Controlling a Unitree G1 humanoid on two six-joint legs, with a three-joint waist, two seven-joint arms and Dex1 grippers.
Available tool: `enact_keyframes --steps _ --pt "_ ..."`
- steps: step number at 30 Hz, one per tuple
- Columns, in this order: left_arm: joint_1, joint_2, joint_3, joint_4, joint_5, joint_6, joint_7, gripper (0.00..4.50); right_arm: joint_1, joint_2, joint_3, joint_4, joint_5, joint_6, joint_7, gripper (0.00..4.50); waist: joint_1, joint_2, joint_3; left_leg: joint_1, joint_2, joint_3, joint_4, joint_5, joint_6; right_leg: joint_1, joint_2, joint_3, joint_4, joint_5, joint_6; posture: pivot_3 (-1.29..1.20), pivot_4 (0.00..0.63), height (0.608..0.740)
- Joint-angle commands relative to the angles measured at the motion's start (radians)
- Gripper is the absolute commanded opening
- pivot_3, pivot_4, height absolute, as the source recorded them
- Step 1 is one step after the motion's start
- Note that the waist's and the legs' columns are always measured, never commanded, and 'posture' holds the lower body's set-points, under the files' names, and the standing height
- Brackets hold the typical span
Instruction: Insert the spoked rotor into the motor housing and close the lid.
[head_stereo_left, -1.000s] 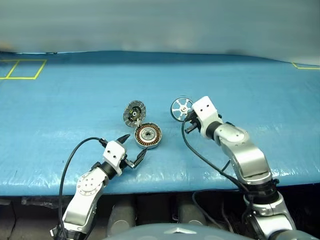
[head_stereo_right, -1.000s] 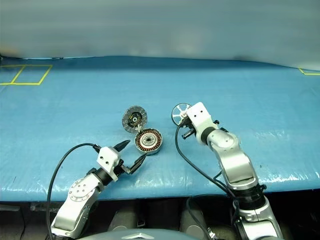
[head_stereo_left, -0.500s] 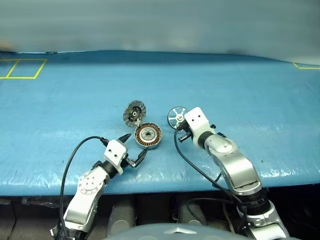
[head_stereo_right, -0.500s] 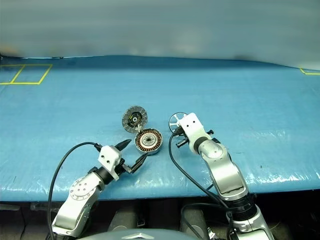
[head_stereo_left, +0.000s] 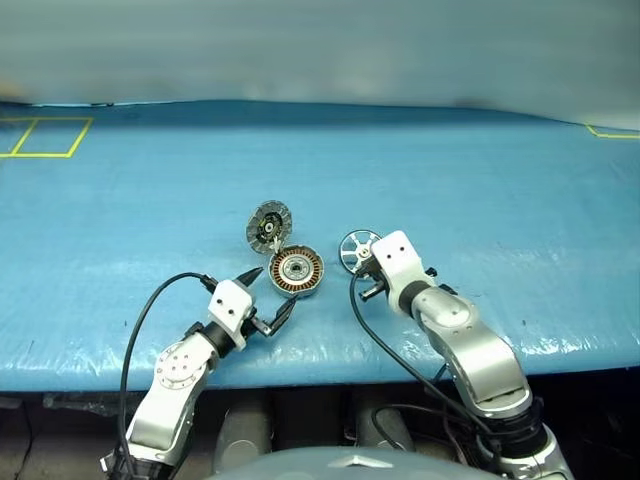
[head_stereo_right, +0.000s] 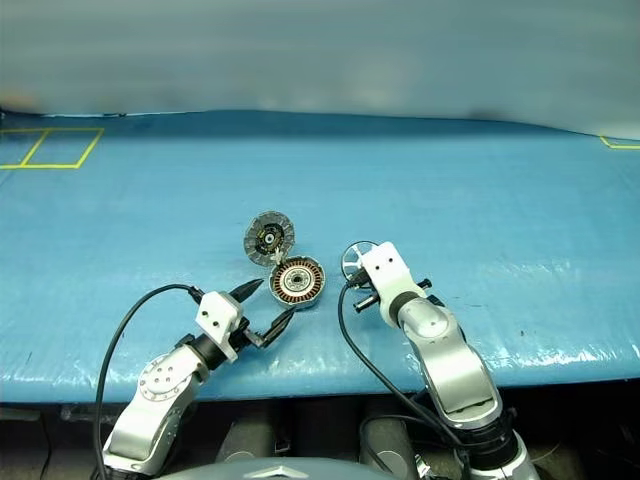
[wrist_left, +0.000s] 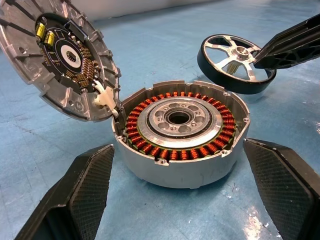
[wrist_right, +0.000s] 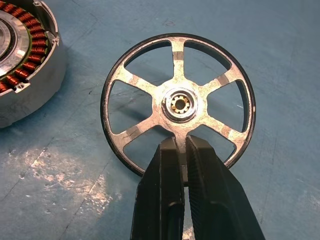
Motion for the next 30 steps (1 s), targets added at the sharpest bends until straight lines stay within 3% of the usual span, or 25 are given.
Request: enact_keyframes --steps 1,13,30 --pt "-0.003 0.008 0.0 -0.059 -0.009 -0.003 -0.007 4.5 0.016 0.013 -0.026 -0.073 0.011 0.015 -0.012 0.03 0.0 0.0 0.0 0.0 0.0 0.0 0.0 0.0 0.0 0.0 0.0 0.0 0.0 0.0 0.0 0.0 0.15 0.74" --pt "-0.003 0.026 0.007 -0.08 -0.012 -0.016 -0.016 4.5 0.023 0.009 -0.068 -0.186 0.071 0.006 0.015 0.03 0.0 -0.001 0.0 0.0 0.0 0.0 0.0 0.0 0.0 0.0 0.0 0.0 0.0 0.0 0.0 0.0 0.15 0.74" --pt "-0.045 0.001 0.004 -0.055 -0.017 -0.031 -0.015 4.5 -0.068 0.0 0.044 -0.276 0.21 -0.098 0.111 0.03 0.0 -0.002 0.0 0.0 0.0 -0.002 0.001 0.001 -0.001 0.0 0.001 0.0 0.0 0.0 0.0 0.0 0.15 0.74"
